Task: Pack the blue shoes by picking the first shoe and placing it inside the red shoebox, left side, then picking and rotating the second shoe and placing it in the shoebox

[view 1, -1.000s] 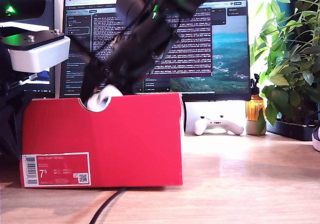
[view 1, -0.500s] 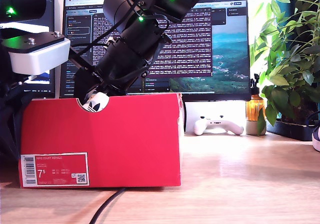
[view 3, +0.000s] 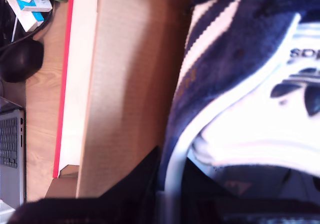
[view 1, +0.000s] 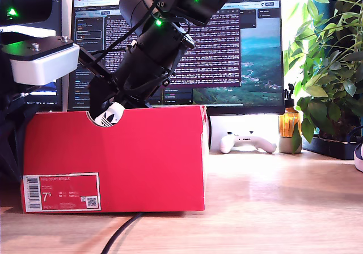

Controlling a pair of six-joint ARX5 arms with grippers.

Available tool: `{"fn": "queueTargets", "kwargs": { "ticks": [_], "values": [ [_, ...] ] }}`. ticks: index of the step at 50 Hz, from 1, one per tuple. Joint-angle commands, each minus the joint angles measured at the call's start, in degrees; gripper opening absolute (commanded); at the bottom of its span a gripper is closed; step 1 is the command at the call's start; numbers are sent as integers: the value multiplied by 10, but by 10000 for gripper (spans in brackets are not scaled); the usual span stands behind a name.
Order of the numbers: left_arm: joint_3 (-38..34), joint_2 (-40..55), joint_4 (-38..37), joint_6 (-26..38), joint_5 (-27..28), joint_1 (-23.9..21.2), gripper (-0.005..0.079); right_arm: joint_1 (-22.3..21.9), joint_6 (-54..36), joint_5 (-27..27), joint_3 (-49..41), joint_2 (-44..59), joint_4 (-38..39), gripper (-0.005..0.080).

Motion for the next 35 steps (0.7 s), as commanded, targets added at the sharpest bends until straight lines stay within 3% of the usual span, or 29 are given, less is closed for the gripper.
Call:
{"fn": "queueTargets", "kwargs": {
  "ticks": [1, 8, 15, 31, 35],
  "values": [
    [-5, 10, 16, 3, -4, 2, -19, 10, 2, -11, 19, 2, 8, 53],
    [-5, 10, 11, 3, -4, 2, -19, 10, -14, -39, 19, 2, 14, -15],
    [-5, 10, 11, 4, -4, 2, -19, 9, -19, -77, 24, 2, 37, -13],
    [-5, 10, 6, 5, -4, 2, -19, 7, -31, -55, 30, 2, 1, -13],
    [-5, 10, 9, 5, -4, 2, -19, 6, -36, -55, 30, 2, 1, 46]
  ]
}}
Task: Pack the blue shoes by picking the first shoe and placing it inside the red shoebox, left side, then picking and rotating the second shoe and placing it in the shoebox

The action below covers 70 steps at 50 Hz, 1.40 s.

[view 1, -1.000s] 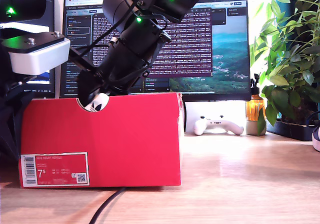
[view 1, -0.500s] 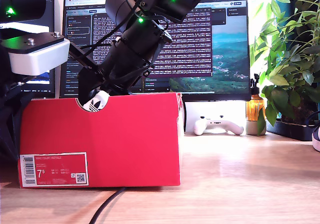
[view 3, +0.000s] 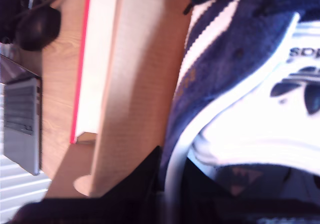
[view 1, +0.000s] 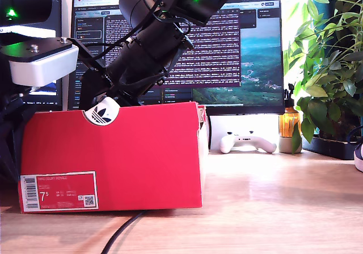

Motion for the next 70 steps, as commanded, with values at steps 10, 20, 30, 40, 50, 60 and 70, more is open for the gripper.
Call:
{"fn": "queueTargets", "kwargs": {
  "ticks": [10, 20, 30, 40, 50, 60, 70],
  "values": [
    [-5, 10, 15, 4, 0, 2, -19, 5, -10, 3, 25, 2, 14, 271],
    [-5, 10, 15, 4, 0, 2, -19, -4, -14, 10, 36, 2, 25, 274],
    [-5, 10, 15, 4, 0, 2, -19, -30, -55, 10, 98, 2, -54, 274],
    [-5, 10, 21, 4, 0, 3, -19, -28, -92, 28, 146, 2, -125, 304],
    [-5, 10, 21, 4, -1, 3, -19, 2, -115, 60, 146, 15, -173, 304],
    [-5, 9, 1, 3, -9, 9, -19, 10, -144, 67, 146, 25, -181, 305],
    [-5, 9, 0, 3, -9, 9, -19, -17, -150, 70, 149, 25, -189, 305]
  ]
}}
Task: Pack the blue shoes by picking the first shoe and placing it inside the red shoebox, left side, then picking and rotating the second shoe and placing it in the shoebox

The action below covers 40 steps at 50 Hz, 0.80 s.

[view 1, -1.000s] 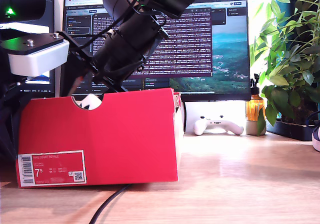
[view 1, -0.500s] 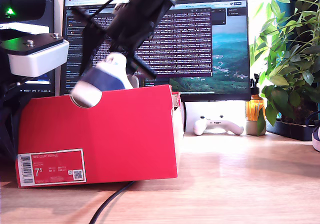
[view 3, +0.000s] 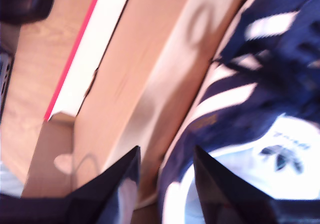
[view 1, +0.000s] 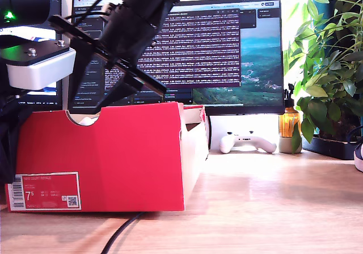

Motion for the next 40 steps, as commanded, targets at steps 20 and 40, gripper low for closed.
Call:
{"fn": "queueTargets", "kwargs": {
  "ticks": [20, 40],
  "values": [
    [-5, 9, 9, 3, 0, 3, -19, -43, 3, -46, 1, 11, -78, 305],
    [-5, 9, 10, 3, 0, 3, -19, -33, -36, -83, 3, 11, -133, 315]
  ]
}}
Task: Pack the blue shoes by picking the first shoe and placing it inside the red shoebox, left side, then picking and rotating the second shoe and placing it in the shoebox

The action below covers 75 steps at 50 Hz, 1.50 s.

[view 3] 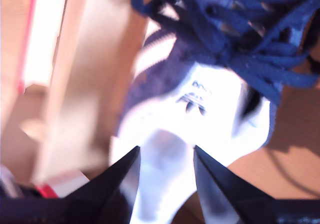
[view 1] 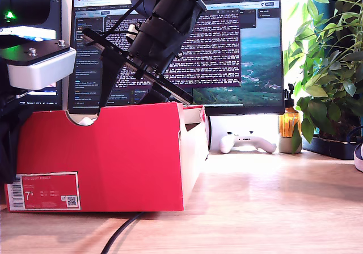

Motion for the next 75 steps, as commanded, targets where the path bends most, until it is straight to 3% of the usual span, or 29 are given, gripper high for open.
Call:
{"fn": "queueTargets", "kwargs": {
  "ticks": [1, 17, 26, 75],
  "values": [
    [-5, 9, 9, 3, 0, 3, -19, 3, -13, 0, 2, 11, -11, 319],
    [-5, 9, 13, 3, 0, 3, -19, -7, -52, 22, 7, 11, -76, 328],
    [-5, 9, 16, 3, 0, 3, -19, 3, -61, 62, 7, 11, -67, 328],
    [-5, 9, 24, 4, -11, 3, -19, 22, -24, 43, 7, 53, -37, 327]
  ]
}}
